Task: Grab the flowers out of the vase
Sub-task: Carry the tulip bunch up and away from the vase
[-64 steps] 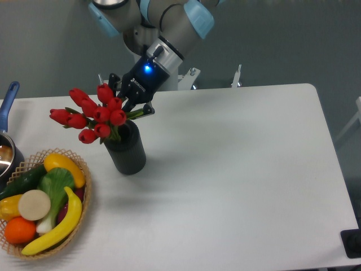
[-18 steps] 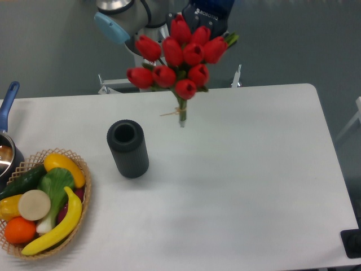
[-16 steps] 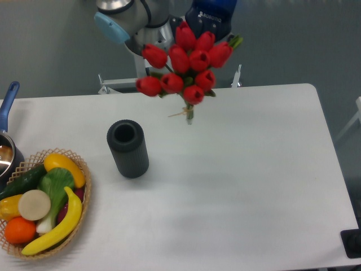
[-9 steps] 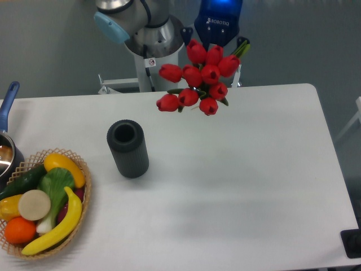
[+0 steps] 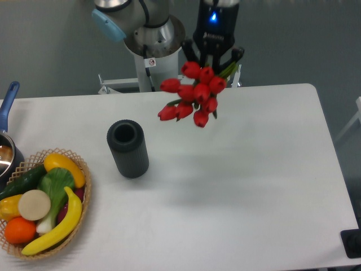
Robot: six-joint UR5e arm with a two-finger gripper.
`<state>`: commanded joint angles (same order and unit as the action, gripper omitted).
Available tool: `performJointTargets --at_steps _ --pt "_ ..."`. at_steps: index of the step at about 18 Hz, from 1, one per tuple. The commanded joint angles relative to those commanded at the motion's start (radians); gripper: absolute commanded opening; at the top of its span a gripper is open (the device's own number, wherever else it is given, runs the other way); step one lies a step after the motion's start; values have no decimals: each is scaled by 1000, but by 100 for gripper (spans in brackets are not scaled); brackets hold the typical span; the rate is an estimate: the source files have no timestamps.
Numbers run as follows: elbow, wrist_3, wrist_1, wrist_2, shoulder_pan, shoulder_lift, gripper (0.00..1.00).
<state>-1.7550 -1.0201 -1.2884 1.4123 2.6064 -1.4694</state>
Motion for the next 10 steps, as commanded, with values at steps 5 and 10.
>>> performJointTargets --at_steps 5,10 --pt "77 2 -24 109 -91 -84 7" --pt "154 3 -108 111 -104 -129 6"
